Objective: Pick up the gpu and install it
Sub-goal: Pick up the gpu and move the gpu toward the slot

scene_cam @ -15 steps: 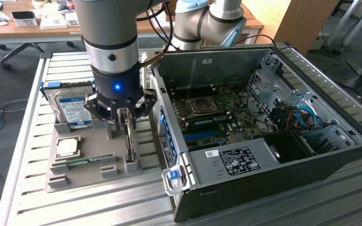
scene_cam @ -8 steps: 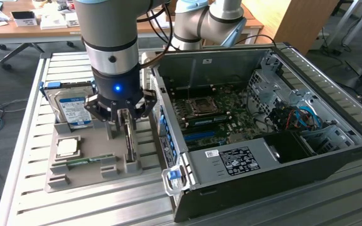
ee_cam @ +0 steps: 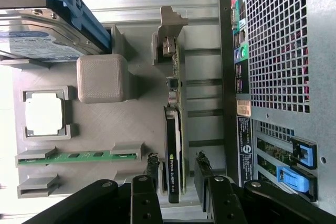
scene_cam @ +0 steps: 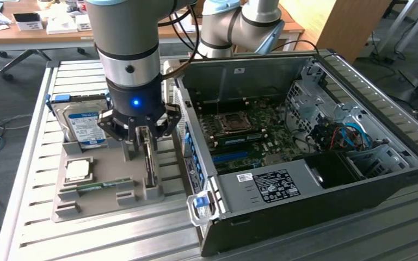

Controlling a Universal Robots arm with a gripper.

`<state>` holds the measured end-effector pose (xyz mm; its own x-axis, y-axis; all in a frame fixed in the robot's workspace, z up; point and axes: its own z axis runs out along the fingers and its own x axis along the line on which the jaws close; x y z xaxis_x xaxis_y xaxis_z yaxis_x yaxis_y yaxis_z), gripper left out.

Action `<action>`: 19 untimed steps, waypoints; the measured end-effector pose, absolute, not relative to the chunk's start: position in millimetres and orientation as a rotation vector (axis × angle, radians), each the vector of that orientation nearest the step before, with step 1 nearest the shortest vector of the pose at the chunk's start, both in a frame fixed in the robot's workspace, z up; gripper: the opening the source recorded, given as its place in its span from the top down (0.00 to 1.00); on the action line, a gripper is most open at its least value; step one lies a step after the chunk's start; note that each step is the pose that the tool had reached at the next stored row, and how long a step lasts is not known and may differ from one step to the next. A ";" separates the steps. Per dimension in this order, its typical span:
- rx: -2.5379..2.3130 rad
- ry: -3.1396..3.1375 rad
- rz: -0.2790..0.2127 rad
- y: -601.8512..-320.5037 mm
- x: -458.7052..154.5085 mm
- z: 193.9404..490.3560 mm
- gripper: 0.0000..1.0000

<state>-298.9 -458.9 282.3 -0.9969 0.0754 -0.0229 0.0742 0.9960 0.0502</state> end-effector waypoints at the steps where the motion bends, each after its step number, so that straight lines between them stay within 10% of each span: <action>1: 0.117 3.114 0.077 -458.9 -298.9 282.3 0.58; 19: 0.117 3.114 0.077 -458.9 -298.9 269.6 0.58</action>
